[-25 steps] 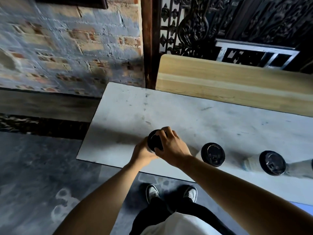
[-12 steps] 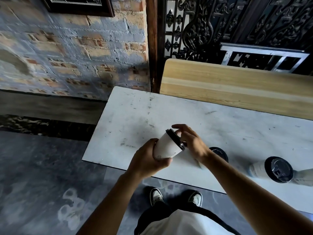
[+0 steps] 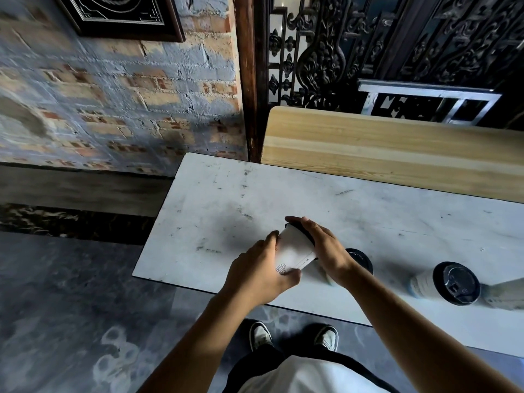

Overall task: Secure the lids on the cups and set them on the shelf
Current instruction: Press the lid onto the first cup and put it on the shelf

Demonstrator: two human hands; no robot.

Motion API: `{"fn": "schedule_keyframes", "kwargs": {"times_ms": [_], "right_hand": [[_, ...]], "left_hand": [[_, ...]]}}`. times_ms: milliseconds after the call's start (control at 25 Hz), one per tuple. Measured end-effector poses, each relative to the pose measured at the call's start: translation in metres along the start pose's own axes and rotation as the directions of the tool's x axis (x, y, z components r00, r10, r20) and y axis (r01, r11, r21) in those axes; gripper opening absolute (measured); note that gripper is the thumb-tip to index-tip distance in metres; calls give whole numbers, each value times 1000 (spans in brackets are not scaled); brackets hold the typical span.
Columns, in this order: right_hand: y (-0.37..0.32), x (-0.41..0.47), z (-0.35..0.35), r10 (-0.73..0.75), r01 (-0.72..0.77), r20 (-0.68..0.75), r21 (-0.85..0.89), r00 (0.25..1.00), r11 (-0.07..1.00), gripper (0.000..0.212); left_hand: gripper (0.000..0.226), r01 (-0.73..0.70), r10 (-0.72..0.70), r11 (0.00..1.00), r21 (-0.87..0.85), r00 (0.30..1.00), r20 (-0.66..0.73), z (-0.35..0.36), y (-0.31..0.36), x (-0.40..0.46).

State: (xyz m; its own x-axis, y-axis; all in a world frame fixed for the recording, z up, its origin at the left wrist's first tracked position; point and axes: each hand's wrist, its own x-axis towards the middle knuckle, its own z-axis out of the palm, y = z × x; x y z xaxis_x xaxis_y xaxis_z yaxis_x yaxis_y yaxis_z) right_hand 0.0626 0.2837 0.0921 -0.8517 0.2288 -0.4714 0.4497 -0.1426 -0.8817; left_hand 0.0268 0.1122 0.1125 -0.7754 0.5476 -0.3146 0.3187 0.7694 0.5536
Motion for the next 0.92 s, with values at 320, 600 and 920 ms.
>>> {"fn": "schedule_keyframes", "kwargs": {"times_ms": [320, 600, 920], "right_hand": [[-7, -8, -6, -68, 64, -56, -79, 996, 995, 42], [-14, -9, -10, -122, 121, -28, -5, 992, 993, 41], [-15, -10, -8, -18, 35, -51, 352, 999, 935, 41]], "left_hand": [[58, -29, 31, 999, 26, 998, -52, 6, 11, 8], [58, -51, 44, 995, -83, 996, -78, -1, 14, 11], [55, 76, -68, 873, -481, 997, 34, -1, 10, 10]]}}
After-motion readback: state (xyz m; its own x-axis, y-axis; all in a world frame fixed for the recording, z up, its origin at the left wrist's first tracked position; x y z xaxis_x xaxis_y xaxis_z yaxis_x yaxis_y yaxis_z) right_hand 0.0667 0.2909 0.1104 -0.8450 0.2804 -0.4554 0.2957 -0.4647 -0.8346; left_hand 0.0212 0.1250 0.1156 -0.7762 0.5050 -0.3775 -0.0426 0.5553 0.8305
